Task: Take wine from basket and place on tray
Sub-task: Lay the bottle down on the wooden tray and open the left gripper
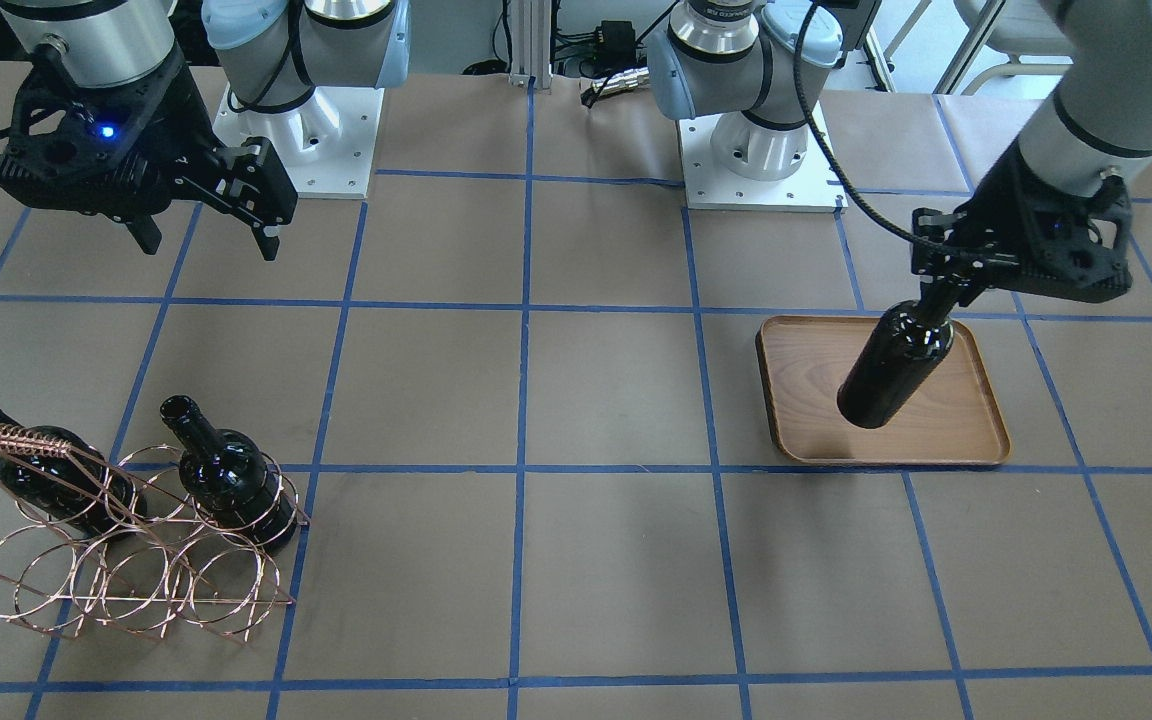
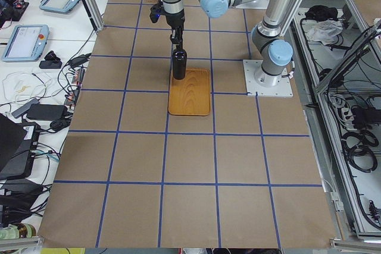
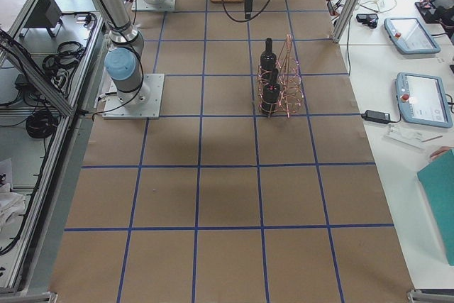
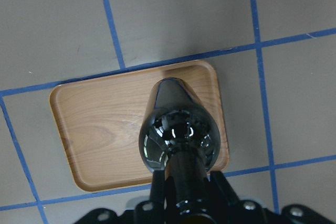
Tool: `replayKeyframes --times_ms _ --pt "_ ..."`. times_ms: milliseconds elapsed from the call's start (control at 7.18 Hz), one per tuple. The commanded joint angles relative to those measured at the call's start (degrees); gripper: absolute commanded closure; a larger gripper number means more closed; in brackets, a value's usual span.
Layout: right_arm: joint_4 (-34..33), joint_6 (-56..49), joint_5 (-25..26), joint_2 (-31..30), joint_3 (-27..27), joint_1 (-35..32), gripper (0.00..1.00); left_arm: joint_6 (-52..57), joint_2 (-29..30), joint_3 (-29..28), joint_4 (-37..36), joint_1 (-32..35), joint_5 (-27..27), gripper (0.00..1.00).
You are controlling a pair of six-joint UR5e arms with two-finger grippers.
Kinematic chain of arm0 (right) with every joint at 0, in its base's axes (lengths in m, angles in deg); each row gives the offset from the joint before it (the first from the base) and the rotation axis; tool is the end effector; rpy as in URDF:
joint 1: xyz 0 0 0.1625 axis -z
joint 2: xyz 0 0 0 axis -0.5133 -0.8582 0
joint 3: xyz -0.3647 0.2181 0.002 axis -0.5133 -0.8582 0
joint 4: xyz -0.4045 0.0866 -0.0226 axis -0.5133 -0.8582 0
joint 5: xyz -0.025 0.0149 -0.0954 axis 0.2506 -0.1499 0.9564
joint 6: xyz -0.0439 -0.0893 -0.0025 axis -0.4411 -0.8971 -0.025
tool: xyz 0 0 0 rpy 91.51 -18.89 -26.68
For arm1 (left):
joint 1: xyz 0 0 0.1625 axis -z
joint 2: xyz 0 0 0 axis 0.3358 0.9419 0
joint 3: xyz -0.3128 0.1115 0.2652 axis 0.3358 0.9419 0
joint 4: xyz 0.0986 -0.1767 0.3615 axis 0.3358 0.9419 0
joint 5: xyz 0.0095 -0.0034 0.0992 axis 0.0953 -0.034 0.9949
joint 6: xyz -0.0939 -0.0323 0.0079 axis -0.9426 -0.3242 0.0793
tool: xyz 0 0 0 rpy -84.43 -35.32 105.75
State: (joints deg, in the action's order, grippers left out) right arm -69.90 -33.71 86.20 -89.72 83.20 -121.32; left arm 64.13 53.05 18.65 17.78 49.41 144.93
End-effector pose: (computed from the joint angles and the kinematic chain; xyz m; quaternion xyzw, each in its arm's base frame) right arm 0.1352 -0.4962 0.5160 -0.0149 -0.9994 0.0298 0.0090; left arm 0.0576 -0.5064 0.4481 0.1000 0.9935 0.0545 0.0058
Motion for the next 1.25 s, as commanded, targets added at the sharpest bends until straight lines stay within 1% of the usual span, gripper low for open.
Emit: replayKeyframes --times_ms 0,279,697,836,975,1115 --pt "-0.2 -0.3 0.4 0.0 0.0 0.0 0.0 2.2 0.6 4.0 -3.4 -2.2 0.2 1.0" --pt "-0.1 -0.3 0.7 -0.1 0.1 -0.1 0.0 2.2 0.7 5.6 -3.4 -3.3 0.0 1.0" --pt "-0.1 -0.3 0.8 -0.1 0.1 -0.1 0.0 2.4 1.2 6.2 -3.3 -3.6 0.5 1.0" --pt "-0.1 -0.3 0.7 0.0 0.1 -0.1 0.0 2.0 1.3 6.3 -3.3 -3.8 0.5 0.53" --pt "-0.1 -0.3 0.8 0.0 0.1 -0.1 0.0 1.7 1.4 6.3 -3.4 -3.8 0.5 0.02" --pt "-0.1 -0.3 0.7 0.0 0.1 -0.1 0.0 1.4 0.8 5.8 -3.0 -3.8 1.1 0.0"
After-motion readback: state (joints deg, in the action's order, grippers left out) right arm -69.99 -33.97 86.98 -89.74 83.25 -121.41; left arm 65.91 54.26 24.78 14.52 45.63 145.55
